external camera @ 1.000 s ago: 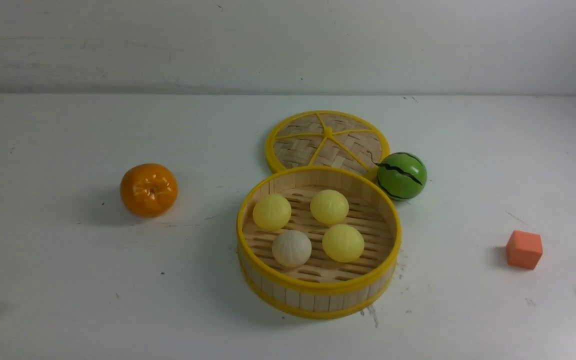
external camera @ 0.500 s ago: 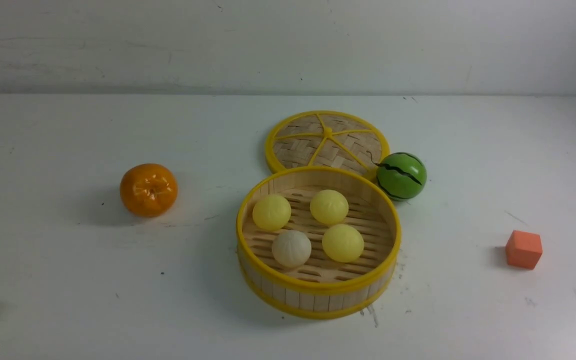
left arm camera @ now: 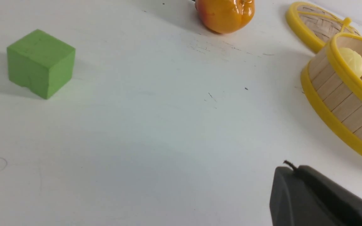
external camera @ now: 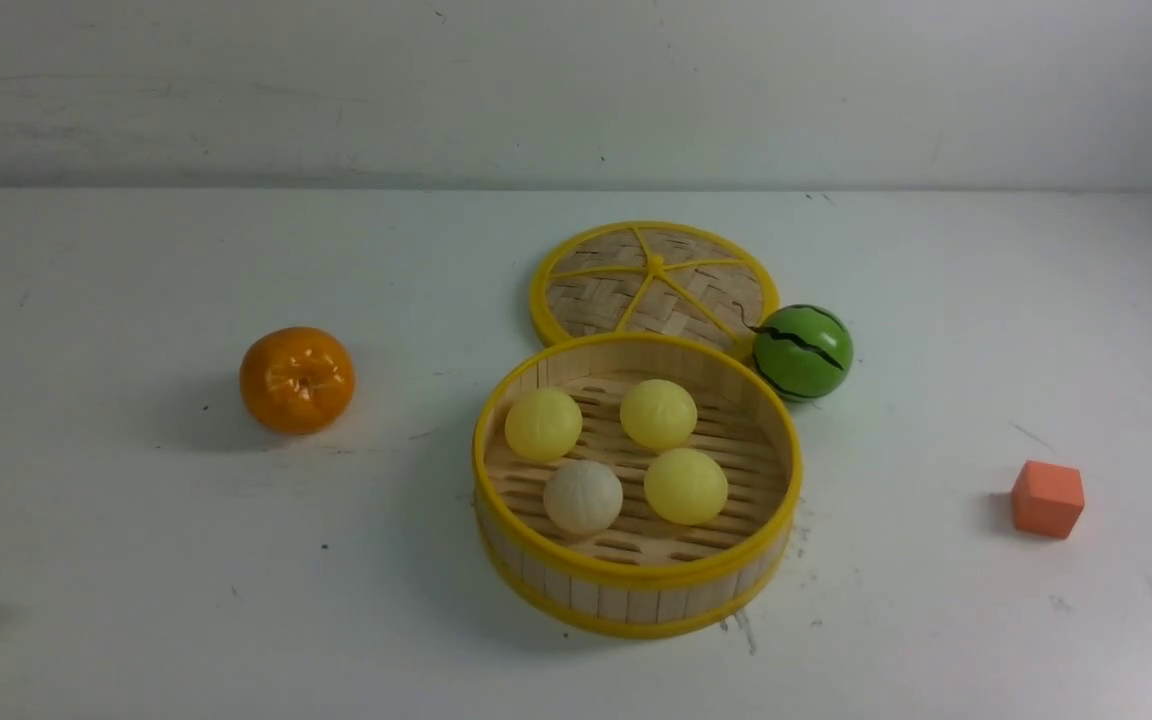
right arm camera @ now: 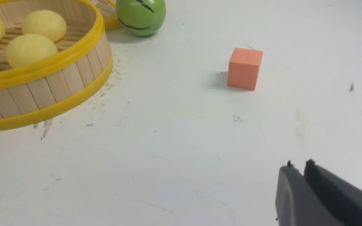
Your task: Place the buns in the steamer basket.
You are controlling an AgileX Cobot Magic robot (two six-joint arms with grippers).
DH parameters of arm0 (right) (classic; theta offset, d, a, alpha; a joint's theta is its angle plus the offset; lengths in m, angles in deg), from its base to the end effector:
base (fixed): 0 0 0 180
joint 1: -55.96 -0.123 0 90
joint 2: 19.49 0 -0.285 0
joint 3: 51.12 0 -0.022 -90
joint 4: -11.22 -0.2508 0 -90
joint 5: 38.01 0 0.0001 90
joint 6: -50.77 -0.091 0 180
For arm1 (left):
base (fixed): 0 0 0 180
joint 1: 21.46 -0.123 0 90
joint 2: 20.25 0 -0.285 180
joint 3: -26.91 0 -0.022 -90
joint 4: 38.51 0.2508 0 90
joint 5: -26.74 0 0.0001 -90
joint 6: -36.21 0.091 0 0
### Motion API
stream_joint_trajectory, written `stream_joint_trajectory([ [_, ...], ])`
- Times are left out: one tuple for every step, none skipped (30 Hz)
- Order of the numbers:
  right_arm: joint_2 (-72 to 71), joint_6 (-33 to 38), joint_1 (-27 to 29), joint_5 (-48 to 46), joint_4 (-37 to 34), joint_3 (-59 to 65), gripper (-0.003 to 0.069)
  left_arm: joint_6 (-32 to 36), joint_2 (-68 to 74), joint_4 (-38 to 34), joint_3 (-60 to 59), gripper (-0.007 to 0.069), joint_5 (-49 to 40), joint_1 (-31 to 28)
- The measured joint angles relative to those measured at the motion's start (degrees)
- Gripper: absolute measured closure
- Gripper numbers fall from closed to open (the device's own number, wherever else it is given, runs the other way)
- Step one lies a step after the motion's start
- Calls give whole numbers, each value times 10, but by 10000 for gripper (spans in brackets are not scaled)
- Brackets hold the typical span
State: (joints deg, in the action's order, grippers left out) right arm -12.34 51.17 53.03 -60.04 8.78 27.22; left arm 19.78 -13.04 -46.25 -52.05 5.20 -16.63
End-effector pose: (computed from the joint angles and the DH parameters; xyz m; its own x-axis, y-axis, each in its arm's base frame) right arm 0.0521 0.0041 0.1727 -0.3023 0.0171 -0.9530 -0.0565 0.9978 0.0358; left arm 0.0521 -0.0089 0.1700 -0.3275 -0.3742 -0.8676 -0.0003 0.9183 -0.3959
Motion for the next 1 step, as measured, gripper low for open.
stream_joint_trajectory([
  [0,0,0,0,0,0,600,0,0,0,0,631,0,0],
])
